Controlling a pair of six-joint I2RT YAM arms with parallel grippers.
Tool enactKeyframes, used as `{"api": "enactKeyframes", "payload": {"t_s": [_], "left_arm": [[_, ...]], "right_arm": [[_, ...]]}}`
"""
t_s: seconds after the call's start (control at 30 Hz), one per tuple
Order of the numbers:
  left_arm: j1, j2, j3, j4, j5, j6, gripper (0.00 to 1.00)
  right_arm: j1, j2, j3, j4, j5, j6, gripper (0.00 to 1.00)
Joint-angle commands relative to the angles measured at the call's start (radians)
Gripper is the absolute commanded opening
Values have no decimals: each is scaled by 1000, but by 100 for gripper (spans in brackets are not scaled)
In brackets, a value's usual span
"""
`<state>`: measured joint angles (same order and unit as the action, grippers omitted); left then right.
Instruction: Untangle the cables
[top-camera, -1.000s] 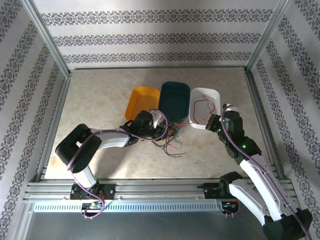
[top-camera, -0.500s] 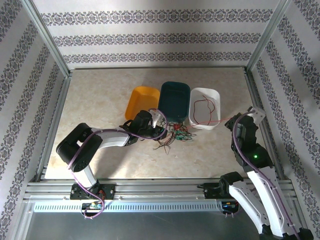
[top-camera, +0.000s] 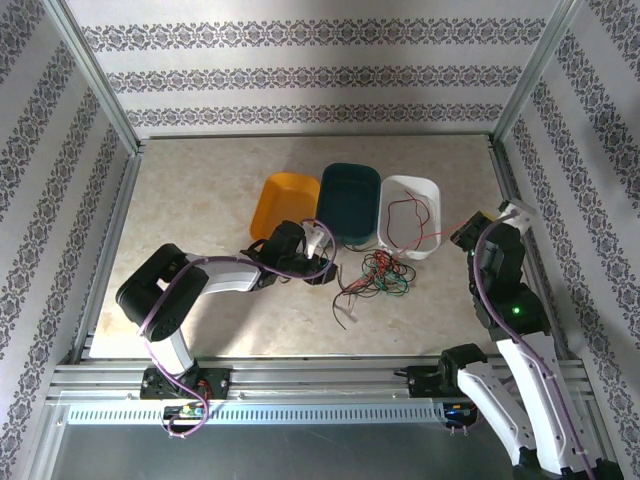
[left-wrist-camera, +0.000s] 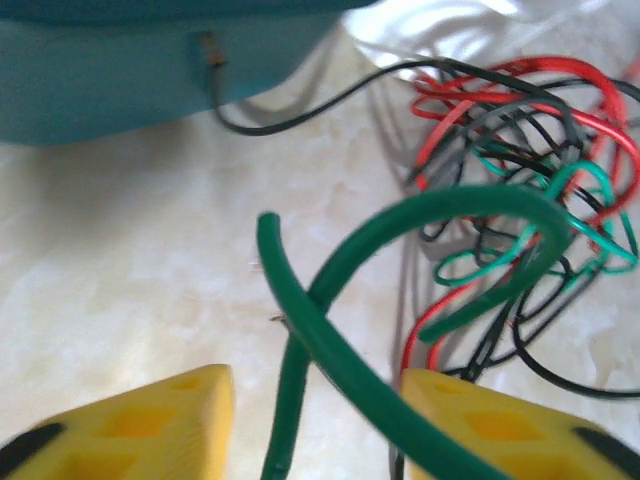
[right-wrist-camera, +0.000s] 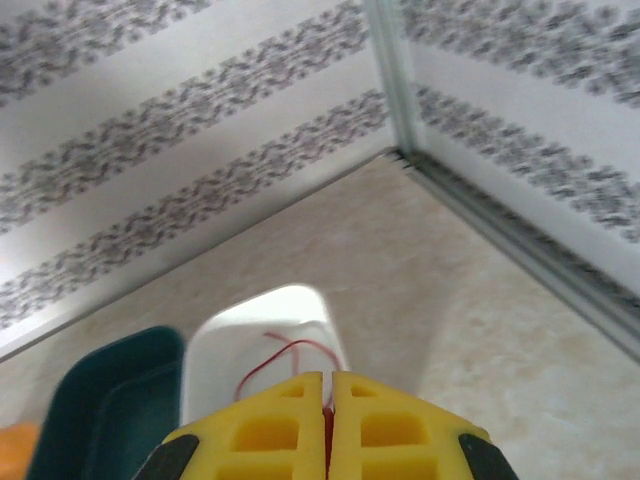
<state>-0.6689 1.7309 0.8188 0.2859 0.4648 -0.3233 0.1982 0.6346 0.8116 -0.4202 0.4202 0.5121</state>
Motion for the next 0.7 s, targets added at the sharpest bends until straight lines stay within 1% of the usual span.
{"api": "enactKeyframes", "payload": {"t_s": [0.0, 0.07, 0.1, 0.13, 0.2, 0.27, 0.33, 0.47, 0.5, 0.57, 0.6, 0.63, 0.67], "left_arm": [[-33, -42, 104, -77, 110, 77, 62], [-72, -14, 184, -168, 116, 139, 71], [-91, 12, 230, -207, 126, 162, 77], [-106, 40, 270, -228, 134, 177, 80], [-127, 95, 323, -219, 136, 180, 84], [-140, 161, 377, -208, 135, 171, 86], [-151, 221, 435, -224, 93, 174, 86], [-160, 278, 487, -261, 37, 191, 84], [-160, 283, 480, -251, 34, 190, 83], [-159, 290, 467, -229, 37, 181, 64], [-159, 294, 463, -226, 36, 175, 53], [-158, 295, 457, -225, 39, 170, 44], [-156, 292, 450, -224, 41, 167, 37]], "right_arm": [[-2, 29, 14, 41, -153, -24, 0], [-1, 40, 6, 46, -166, -15, 0], [-1, 43, 3, 48, -171, -13, 0], [-1, 46, 1, 48, -174, -11, 0], [0, 49, -2, 48, -178, -7, 0], [-1, 47, -2, 46, -184, -12, 0], [-1, 41, 4, 40, -179, -16, 0], [-2, 23, 29, 22, -147, -32, 0], [-1, 19, 40, 20, -138, -38, 0], [-2, 18, 63, 11, -121, -52, 0], [-3, 17, 78, 7, -110, -59, 0], [-2, 16, 93, 5, -101, -68, 0], [-2, 16, 107, 2, -95, -74, 0]]}}
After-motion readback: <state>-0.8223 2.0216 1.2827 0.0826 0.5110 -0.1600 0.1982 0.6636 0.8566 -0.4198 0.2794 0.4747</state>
